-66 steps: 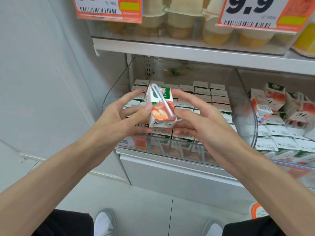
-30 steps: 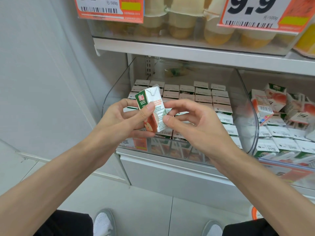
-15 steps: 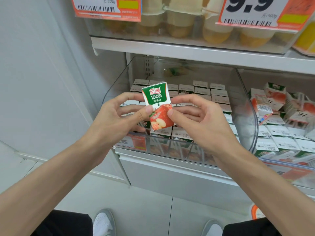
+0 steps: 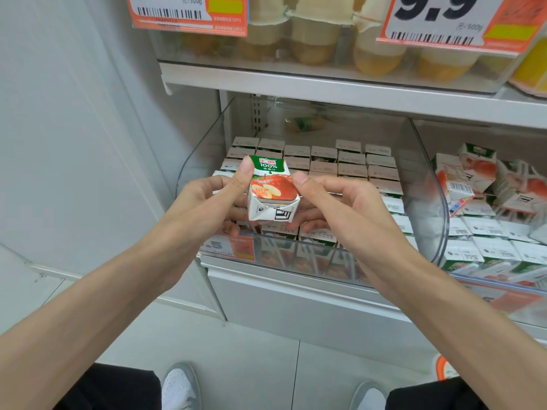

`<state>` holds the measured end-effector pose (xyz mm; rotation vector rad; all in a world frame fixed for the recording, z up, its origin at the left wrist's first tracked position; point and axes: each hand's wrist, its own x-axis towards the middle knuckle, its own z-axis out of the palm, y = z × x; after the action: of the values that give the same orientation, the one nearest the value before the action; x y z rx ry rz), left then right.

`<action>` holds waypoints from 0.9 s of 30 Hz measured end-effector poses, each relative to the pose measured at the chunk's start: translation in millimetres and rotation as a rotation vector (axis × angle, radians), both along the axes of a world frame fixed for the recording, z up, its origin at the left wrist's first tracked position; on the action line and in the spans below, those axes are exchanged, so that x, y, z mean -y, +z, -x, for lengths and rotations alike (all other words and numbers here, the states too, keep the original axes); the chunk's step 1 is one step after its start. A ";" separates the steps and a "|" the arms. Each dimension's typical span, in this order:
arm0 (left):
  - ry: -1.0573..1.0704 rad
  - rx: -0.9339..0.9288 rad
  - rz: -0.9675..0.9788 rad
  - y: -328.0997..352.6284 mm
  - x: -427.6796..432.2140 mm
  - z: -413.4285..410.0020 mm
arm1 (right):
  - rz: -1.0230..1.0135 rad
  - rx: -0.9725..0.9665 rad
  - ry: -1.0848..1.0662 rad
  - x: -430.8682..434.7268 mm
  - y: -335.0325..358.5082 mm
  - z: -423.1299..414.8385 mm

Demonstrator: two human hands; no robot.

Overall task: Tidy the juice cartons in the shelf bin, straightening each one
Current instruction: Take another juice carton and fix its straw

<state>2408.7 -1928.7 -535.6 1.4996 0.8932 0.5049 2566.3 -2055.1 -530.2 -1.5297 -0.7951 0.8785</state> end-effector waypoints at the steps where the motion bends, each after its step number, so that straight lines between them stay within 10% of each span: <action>1: 0.002 -0.003 0.010 0.7 0.7 -0.6 | 0.002 -0.001 0.002 -0.1 -0.2 0.4; 27: -0.118 0.255 0.061 4.1 12.0 2.5 | -0.049 0.068 0.058 0.3 -7.2 -3.3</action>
<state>2406.1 -1940.7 -531.5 1.3871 0.6125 0.5620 2569.6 -2055.5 -537.4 -1.5067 -0.9079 0.8468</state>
